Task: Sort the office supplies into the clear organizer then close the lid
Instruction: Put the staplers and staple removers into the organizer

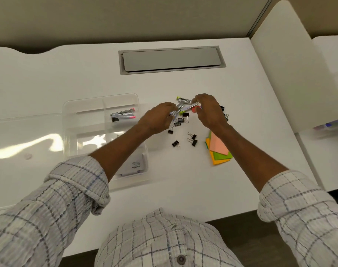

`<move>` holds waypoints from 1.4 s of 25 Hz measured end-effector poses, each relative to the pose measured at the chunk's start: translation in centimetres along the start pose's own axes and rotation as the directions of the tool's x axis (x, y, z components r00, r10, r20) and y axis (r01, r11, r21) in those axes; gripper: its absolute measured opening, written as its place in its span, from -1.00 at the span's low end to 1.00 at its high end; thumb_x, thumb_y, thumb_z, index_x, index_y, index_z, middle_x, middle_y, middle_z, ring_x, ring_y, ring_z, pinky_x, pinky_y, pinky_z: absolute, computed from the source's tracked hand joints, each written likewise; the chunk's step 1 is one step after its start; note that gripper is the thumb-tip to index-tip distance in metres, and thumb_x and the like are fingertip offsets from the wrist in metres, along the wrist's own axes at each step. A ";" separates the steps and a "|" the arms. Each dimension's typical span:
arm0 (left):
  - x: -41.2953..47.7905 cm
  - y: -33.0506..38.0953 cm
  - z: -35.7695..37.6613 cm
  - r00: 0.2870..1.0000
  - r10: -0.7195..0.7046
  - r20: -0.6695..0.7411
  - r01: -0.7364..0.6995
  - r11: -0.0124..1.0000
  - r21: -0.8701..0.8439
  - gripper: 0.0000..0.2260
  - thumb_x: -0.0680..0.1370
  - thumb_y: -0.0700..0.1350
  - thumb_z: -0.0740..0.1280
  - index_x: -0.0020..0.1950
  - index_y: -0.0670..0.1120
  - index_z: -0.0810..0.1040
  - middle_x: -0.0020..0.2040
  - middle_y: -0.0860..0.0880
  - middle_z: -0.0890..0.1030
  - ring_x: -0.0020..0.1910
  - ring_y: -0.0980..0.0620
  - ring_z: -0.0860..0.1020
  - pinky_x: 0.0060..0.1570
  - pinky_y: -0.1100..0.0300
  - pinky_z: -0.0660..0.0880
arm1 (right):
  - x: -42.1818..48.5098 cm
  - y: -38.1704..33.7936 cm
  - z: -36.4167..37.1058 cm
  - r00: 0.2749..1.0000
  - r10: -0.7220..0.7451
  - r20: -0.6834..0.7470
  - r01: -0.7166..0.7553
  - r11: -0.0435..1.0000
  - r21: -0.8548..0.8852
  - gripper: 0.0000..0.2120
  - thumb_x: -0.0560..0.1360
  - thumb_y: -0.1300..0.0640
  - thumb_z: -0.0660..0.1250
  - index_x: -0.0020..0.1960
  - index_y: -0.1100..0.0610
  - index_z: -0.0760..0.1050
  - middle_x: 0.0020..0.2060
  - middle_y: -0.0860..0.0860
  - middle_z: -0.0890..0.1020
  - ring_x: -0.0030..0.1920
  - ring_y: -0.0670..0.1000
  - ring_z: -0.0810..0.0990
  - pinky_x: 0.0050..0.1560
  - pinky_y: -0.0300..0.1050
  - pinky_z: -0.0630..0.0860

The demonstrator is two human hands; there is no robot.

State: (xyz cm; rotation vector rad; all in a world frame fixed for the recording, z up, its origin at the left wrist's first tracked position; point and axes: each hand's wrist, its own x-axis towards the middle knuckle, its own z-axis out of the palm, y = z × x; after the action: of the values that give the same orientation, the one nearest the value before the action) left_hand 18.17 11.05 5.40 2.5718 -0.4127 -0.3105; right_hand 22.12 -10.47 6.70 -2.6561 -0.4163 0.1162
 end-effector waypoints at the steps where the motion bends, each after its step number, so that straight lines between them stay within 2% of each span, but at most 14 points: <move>1: 0.6 0.2 0.4 1.000 -0.018 0.009 0.018 1.000 0.015 -0.68 0.62 -0.13 0.25 0.38 -0.06 0.50 0.38 -0.03 0.50 0.33 -0.06 0.47 0.21 -0.07 0.51 | 0.7 0.4 -0.1 1.000 -0.008 0.018 0.008 1.000 -0.008 -0.71 0.51 0.36 0.34 0.22 0.27 0.57 0.23 0.18 0.59 0.28 0.21 0.48 0.31 -0.02 0.33; 5: 2.6 0.5 1.5 0.984 -0.174 0.023 0.173 0.983 0.060 -0.66 0.61 -0.13 0.26 0.39 0.01 0.48 0.33 -0.02 0.51 0.26 -0.08 0.51 0.11 -0.10 0.56 | 3.5 1.9 0.3 0.992 -0.043 0.120 0.050 0.997 -0.058 -0.67 0.49 0.32 0.40 0.24 0.19 0.56 0.24 0.10 0.58 0.27 0.15 0.47 0.24 0.00 0.43; 8: 3.4 0.4 2.1 0.975 -0.220 0.008 0.219 0.973 0.078 -0.72 0.60 -0.12 0.26 0.28 0.05 0.57 0.15 -0.06 0.60 0.15 -0.11 0.54 0.04 -0.10 0.57 | 5.2 2.6 1.2 0.973 -0.093 0.212 0.118 0.987 -0.107 -0.68 0.49 0.31 0.38 0.24 0.19 0.57 0.18 0.12 0.62 0.21 0.17 0.53 0.19 0.02 0.45; 11: 3.7 0.5 2.4 0.963 -0.268 -0.017 0.268 0.962 0.045 -0.74 0.57 0.00 0.31 0.25 0.04 0.58 0.07 -0.05 0.59 0.13 -0.08 0.53 0.00 -0.01 0.53 | 6.2 3.1 1.9 0.948 -0.161 0.275 0.199 0.973 -0.115 -0.70 0.50 0.18 0.42 0.23 0.13 0.57 0.11 0.10 0.65 0.11 0.16 0.59 0.12 0.02 0.48; 15: 3.9 0.3 2.4 0.954 -0.300 -0.030 0.300 0.954 0.006 -0.69 0.53 -0.10 0.34 0.28 0.02 0.55 0.09 -0.06 0.58 0.13 -0.09 0.53 0.00 0.00 0.51 | 7.0 3.8 2.4 0.949 -0.188 0.252 0.223 0.967 -0.119 -0.68 0.49 0.03 0.46 0.20 0.06 0.51 0.04 0.04 0.66 0.01 0.12 0.61 0.03 0.02 0.49; 18: 3.8 0.1 1.6 0.943 -0.327 -0.068 0.322 0.944 -0.076 -0.66 0.51 -0.10 0.34 0.28 0.01 0.55 0.07 -0.04 0.63 0.06 -0.08 0.57 -0.01 0.01 0.55 | 7.2 4.0 2.6 0.954 -0.182 0.238 0.223 0.962 -0.155 -0.69 0.52 0.05 0.41 0.22 0.03 0.47 0.04 0.04 0.65 0.02 0.14 0.60 0.02 0.05 0.49; 21: 3.4 -0.3 0.7 0.935 -0.339 -0.106 0.318 0.931 -0.178 -0.64 0.50 -0.04 0.37 0.29 -0.02 0.55 0.05 -0.05 0.68 -0.04 -0.07 0.62 0.00 -0.01 0.59 | 6.7 4.0 2.7 0.960 -0.202 0.195 0.239 0.951 -0.195 -0.64 0.56 0.09 0.33 0.34 0.01 0.42 0.10 0.06 0.63 0.09 0.17 0.58 0.04 0.09 0.49; 26: 2.2 -0.9 -1.0 0.936 -0.292 -0.198 0.226 0.927 -0.299 -0.66 0.51 -0.03 0.40 0.28 -0.05 0.57 0.04 -0.06 0.71 -0.08 0.01 0.62 -0.02 0.16 0.54 | 6.2 3.4 2.4 0.970 -0.179 0.163 0.208 0.960 -0.188 -0.57 0.57 0.06 0.33 0.42 0.03 0.38 0.16 0.08 0.61 0.15 0.18 0.56 0.07 0.09 0.47; 29: 1.3 -1.5 -1.9 0.922 -0.285 -0.261 0.190 0.922 -0.338 -0.69 0.55 0.03 0.39 0.25 -0.04 0.59 0.02 -0.04 0.70 -0.07 0.09 0.60 -0.11 0.38 0.44 | 5.8 2.7 2.4 0.975 -0.143 0.170 0.161 0.983 -0.092 -0.61 0.61 0.00 0.28 0.41 0.07 0.40 0.17 0.10 0.60 0.15 0.18 0.55 0.11 0.09 0.48; 31: 0.4 -2.0 -2.7 0.895 -0.315 -0.315 0.181 0.903 -0.390 -0.70 0.55 0.05 0.39 0.23 -0.04 0.60 -0.02 -0.02 0.70 -0.08 0.11 0.60 -0.14 0.46 0.45 | 5.5 2.0 2.5 0.984 -0.106 0.146 0.101 0.994 0.041 -0.63 0.63 0.01 0.27 0.38 0.13 0.44 0.17 0.13 0.61 0.11 0.17 0.57 0.12 0.08 0.50; 33: -0.9 -2.9 -3.7 0.879 -0.319 -0.354 0.155 0.894 -0.420 -0.71 0.56 0.03 0.39 0.23 -0.07 0.61 0.00 -0.03 0.69 -0.05 0.10 0.62 -0.03 0.33 0.52 | 5.3 1.1 2.8 0.993 -0.019 0.115 -0.008 0.972 0.234 -0.66 0.63 0.03 0.30 0.33 0.18 0.49 0.13 0.15 0.64 0.02 0.12 0.61 0.07 0.04 0.54; 34: -1.6 -3.5 -4.4 0.881 -0.303 -0.362 0.138 0.898 -0.417 -0.71 0.57 0.00 0.39 0.24 -0.09 0.61 0.04 -0.05 0.69 -0.02 0.09 0.62 0.02 0.25 0.54 | 5.1 0.5 2.8 0.989 0.058 0.134 -0.104 0.923 0.370 -0.66 0.63 0.03 0.31 0.31 0.20 0.50 0.10 0.16 0.65 -0.04 0.09 0.62 0.04 0.03 0.58; 35: -2.4 -4.3 -5.0 0.887 -0.288 -0.360 0.125 0.902 -0.413 -0.72 0.58 -0.04 0.39 0.26 -0.11 0.60 0.07 -0.06 0.69 0.00 0.07 0.62 0.05 0.22 0.54 | 5.0 0.0 2.8 0.972 0.138 0.188 -0.217 0.829 0.515 -0.66 0.62 0.04 0.32 0.31 0.20 0.50 0.08 0.18 0.65 -0.08 0.07 0.62 0.03 0.03 0.63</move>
State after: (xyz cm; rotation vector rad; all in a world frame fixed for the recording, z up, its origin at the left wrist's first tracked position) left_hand 18.44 17.66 7.70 2.2127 0.0850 0.0839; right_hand 26.44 -7.71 4.10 -2.1283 -0.1434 0.4212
